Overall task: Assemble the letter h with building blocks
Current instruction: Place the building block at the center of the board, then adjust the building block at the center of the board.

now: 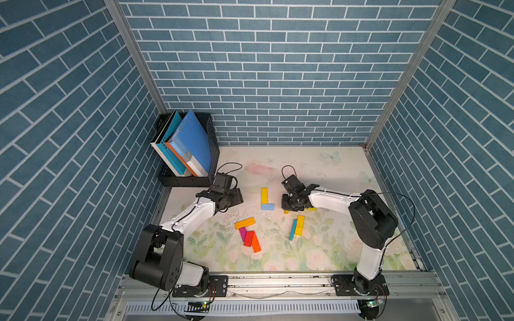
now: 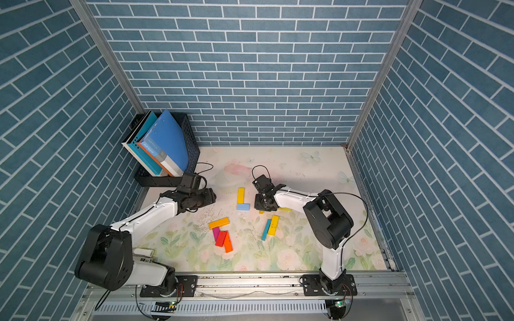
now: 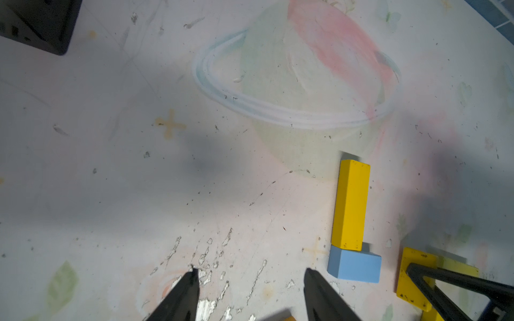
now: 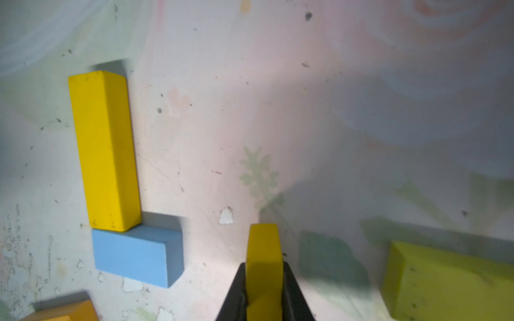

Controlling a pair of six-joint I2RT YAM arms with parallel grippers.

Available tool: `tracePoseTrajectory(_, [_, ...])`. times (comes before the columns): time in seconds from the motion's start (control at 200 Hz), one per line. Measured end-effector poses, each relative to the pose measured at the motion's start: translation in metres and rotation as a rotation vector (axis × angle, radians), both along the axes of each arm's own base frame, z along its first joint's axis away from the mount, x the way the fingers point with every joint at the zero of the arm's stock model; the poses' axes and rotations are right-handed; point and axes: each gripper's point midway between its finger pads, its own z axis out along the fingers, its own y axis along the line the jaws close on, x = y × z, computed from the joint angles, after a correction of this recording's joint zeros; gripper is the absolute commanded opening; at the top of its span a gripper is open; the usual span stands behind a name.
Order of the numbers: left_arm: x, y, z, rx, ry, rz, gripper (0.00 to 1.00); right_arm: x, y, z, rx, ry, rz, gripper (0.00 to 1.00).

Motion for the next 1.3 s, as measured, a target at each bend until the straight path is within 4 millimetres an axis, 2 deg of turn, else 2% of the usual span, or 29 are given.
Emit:
tracePoseTrajectory(0.17, [0.001, -0.001, -0.001, 0.0, 0.0, 0.0, 0.65, 0.0, -0.003, -0.003, -0.019, -0.005, 0.006, 0.51])
tracePoseTrajectory(0.375, [0.001, -0.004, -0.001, -0.004, -0.002, -0.009, 0.65, -0.015, -0.031, -0.001, -0.102, -0.002, -0.02, 0.47])
tracePoseTrajectory(0.505, [0.0, -0.008, -0.002, -0.008, 0.001, -0.019, 0.65, -0.014, -0.045, 0.004, -0.147, -0.012, -0.05, 0.45])
tracePoseTrajectory(0.62, [-0.001, -0.01, -0.002, -0.009, 0.002, -0.023, 0.66, -0.012, -0.049, 0.01, -0.148, -0.024, -0.062, 0.45])
tracePoseTrajectory(0.825, [-0.001, -0.01, -0.002, -0.008, 0.002, -0.025, 0.66, -0.009, -0.043, 0.013, -0.123, -0.029, -0.049, 0.53])
tracePoseTrajectory(0.965, [-0.001, -0.01, -0.002, -0.008, 0.002, -0.025, 0.66, 0.005, -0.031, 0.01, -0.124, -0.039, -0.032, 0.58])
tracePoseTrajectory(1.035, [-0.001, -0.01, -0.002, -0.008, 0.002, -0.025, 0.65, 0.011, -0.026, 0.003, -0.128, -0.037, -0.023, 0.57])
tracePoseTrajectory(1.13, [-0.001, -0.01, -0.002, -0.008, 0.002, -0.026, 0.66, 0.015, -0.022, -0.006, -0.144, -0.028, -0.001, 0.5])
tracePoseTrajectory(1.3, [-0.001, -0.011, -0.002, -0.008, 0.002, -0.026, 0.66, 0.019, -0.009, -0.003, -0.136, -0.044, 0.055, 0.48])
